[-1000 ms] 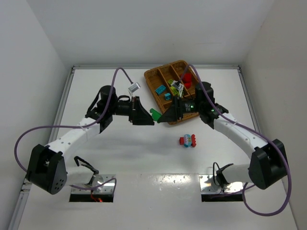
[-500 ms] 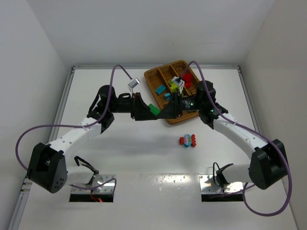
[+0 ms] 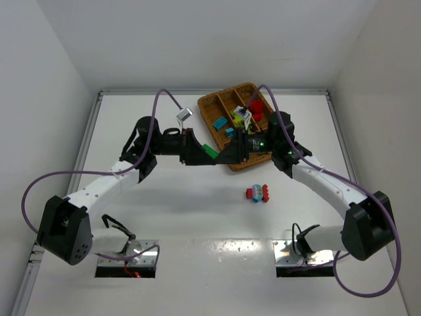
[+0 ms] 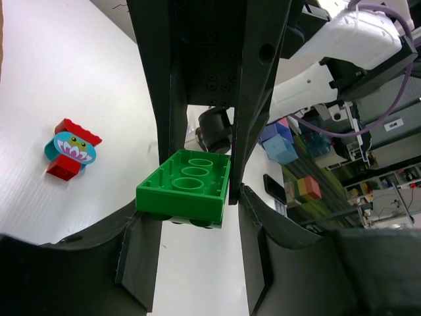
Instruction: Sort the legos into containers by color
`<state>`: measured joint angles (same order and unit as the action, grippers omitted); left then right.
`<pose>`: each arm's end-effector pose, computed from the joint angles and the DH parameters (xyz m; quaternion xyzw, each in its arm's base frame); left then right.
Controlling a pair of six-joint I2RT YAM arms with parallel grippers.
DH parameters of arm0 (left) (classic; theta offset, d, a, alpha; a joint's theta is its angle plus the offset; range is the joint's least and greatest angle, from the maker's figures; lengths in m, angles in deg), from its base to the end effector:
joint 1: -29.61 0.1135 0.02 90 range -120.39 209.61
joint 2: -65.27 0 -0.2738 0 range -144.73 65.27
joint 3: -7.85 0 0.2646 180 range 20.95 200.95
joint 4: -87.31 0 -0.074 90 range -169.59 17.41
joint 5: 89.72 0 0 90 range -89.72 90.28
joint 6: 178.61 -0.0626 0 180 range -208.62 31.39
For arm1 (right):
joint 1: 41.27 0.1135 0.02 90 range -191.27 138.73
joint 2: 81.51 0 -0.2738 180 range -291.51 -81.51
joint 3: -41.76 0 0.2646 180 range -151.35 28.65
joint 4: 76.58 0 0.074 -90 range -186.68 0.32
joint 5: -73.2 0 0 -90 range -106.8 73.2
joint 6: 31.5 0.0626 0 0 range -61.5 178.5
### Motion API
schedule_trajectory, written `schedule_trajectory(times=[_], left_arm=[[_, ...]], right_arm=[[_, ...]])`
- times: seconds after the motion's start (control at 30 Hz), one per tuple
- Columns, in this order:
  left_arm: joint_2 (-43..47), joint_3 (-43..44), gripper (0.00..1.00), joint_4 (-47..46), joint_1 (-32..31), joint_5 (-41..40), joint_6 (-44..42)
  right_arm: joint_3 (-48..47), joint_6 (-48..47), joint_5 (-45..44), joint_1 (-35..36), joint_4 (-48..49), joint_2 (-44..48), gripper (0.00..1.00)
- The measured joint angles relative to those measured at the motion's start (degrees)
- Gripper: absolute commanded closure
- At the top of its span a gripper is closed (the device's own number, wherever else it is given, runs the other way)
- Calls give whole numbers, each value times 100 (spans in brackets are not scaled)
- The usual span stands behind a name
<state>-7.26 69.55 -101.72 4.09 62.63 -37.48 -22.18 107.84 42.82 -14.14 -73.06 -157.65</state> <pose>0.2475 -0.1796 0.3217 0.2151 0.6790 -0.6609 0.2366 0.2579 0.1928 0.3075 -0.1911 0.7083 0.6461 0.2107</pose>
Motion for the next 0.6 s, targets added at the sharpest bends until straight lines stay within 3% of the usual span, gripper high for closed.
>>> schedule_trajectory(times=[0.3,0.53,0.6], left_arm=[[0,46,100,238,11,72,-258],[4,273,100,710,-24,83,-710],[7,332,93,852,-24,92,-813]], right_arm=[[0,-291,50,-33,-243,55,65],[-11,-584,149,-125,-387,125,85],[-57,-726,151,-129,-538,153,86]])
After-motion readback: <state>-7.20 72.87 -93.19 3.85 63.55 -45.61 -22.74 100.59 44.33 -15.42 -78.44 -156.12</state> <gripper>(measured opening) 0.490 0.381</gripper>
